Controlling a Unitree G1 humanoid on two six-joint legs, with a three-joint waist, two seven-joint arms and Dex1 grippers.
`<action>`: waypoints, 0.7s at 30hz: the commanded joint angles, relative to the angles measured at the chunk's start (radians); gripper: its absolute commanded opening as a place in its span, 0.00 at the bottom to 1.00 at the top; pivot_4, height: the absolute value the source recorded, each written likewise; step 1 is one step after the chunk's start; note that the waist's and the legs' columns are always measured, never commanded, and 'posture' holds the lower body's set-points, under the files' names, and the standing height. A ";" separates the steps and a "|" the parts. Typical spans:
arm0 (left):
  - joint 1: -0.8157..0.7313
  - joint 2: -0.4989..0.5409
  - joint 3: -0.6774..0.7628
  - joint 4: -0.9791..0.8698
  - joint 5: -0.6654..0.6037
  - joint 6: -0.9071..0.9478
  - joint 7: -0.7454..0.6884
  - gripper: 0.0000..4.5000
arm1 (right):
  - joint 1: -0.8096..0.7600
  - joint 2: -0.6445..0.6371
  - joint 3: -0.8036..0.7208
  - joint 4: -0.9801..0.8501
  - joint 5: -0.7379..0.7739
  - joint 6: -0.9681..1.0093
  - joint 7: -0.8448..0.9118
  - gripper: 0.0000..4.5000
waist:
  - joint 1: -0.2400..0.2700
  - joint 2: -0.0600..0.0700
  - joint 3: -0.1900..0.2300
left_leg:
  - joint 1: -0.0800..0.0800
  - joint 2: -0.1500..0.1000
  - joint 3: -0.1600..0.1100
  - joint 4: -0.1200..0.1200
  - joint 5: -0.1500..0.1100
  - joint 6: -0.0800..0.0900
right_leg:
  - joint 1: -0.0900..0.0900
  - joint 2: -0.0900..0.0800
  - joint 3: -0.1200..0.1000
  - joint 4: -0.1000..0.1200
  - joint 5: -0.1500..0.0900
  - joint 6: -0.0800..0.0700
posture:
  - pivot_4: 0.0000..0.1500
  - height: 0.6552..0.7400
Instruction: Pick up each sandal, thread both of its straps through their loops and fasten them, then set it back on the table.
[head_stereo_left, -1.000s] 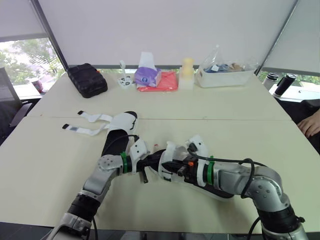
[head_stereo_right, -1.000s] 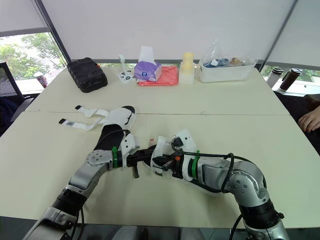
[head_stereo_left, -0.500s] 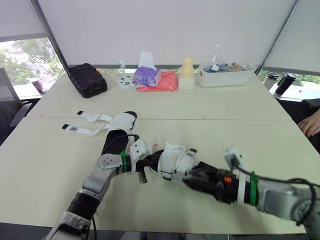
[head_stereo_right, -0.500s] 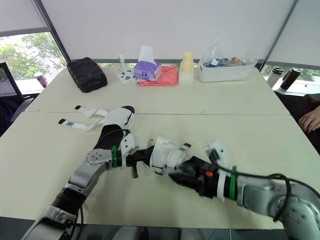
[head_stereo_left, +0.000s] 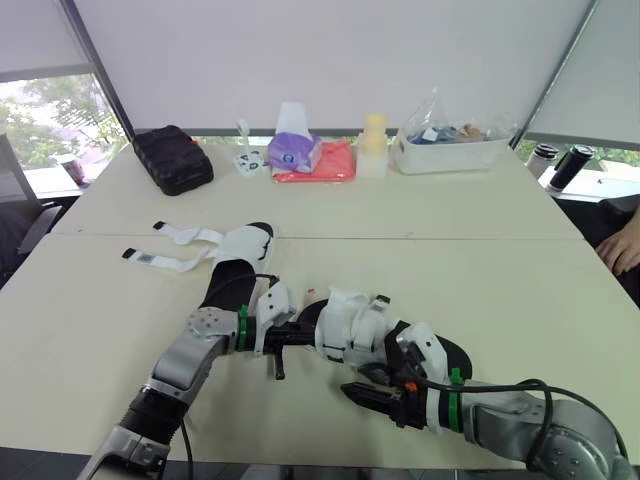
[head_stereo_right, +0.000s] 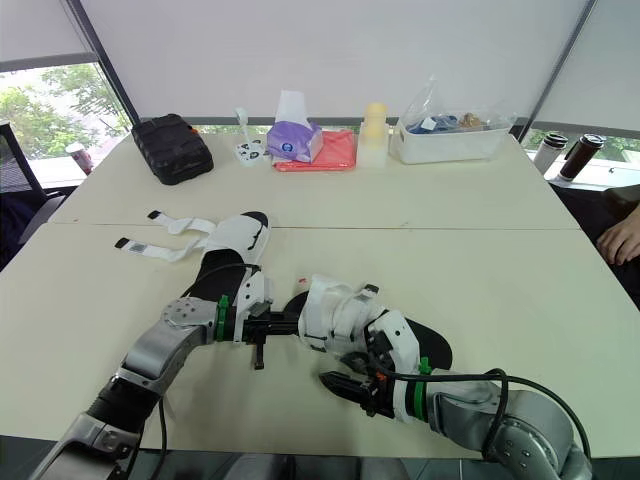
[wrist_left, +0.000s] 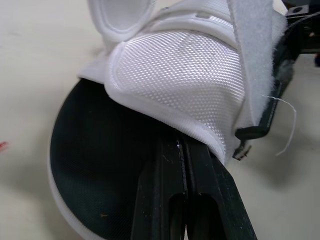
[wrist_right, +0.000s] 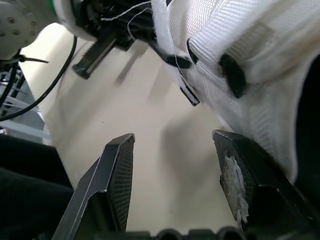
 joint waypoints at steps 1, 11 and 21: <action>0.047 0.013 -0.084 0.021 0.022 0.058 -0.033 0.00 | -0.010 0.039 -0.017 -0.012 -0.010 -0.031 0.006 0.59 | 0.000 0.000 0.000 | 0.000 0.000 0.000 0.000 0.000 0.000 | 0.000 0.000 0.000 0.000 0.000 0.000 | 1.00 1.00; 0.033 -0.009 -0.075 0.054 0.041 0.030 0.005 0.00 | -0.054 0.144 0.017 -0.021 -0.066 -0.041 -0.016 0.59 | 0.001 0.000 0.000 | 0.000 0.000 0.000 0.000 0.000 0.000 | 0.000 0.000 0.000 0.001 0.000 0.000 | 1.00 1.00; 0.034 -0.015 -0.073 0.071 0.054 0.006 0.023 0.00 | -0.043 0.184 -0.028 0.035 0.009 0.013 -0.003 0.11 | 0.005 0.001 0.000 | 0.001 0.000 0.000 0.002 0.000 0.000 | 0.001 0.000 0.000 0.002 0.000 0.000 | 1.00 1.00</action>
